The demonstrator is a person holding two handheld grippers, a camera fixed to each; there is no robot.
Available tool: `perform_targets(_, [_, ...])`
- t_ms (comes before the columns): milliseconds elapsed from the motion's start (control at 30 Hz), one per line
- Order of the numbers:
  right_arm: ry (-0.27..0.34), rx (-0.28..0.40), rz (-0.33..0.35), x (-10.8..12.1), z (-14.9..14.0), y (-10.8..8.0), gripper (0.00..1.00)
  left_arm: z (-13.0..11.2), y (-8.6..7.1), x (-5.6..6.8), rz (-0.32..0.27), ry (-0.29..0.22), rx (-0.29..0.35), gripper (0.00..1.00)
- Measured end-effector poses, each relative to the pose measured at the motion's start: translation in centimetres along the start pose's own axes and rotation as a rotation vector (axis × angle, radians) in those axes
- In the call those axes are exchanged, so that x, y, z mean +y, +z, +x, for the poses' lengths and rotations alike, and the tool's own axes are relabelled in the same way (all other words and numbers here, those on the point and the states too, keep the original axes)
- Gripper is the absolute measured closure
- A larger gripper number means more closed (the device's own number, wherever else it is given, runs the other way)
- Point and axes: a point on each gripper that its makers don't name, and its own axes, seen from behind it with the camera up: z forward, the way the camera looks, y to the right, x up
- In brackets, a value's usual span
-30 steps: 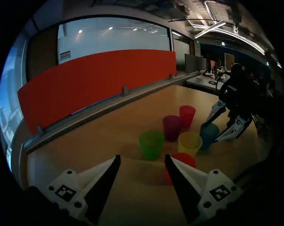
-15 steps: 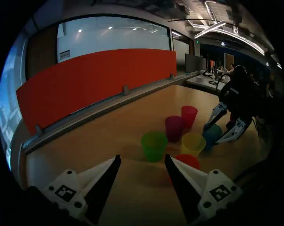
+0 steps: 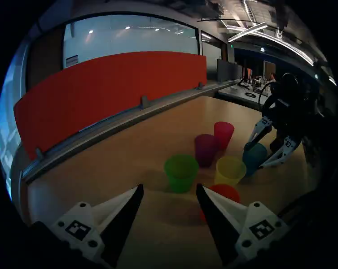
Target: Pour water
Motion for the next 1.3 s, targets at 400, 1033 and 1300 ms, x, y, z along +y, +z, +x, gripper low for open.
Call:
perform_targets(400, [0.005, 0.099, -0.024, 0.5, 2.5, -2.2, 0.1, -0.7, 2.5, 0.4, -0.046, -0.004, -0.04, 0.14])
perform_targets(1033, [0.017, 0.179, -0.062, 1.2, 4.3, -5.0, 0.1, -2.0, 6.5, 1.5, -0.118, 0.028, -0.122, 0.14])
perform_targets(1300, [0.018, 0.176, -0.061, 1.3, 4.2, -5.1, 0.1, -2.1, 7.9, 1.8, -0.132, 0.033, -0.149, 0.13])
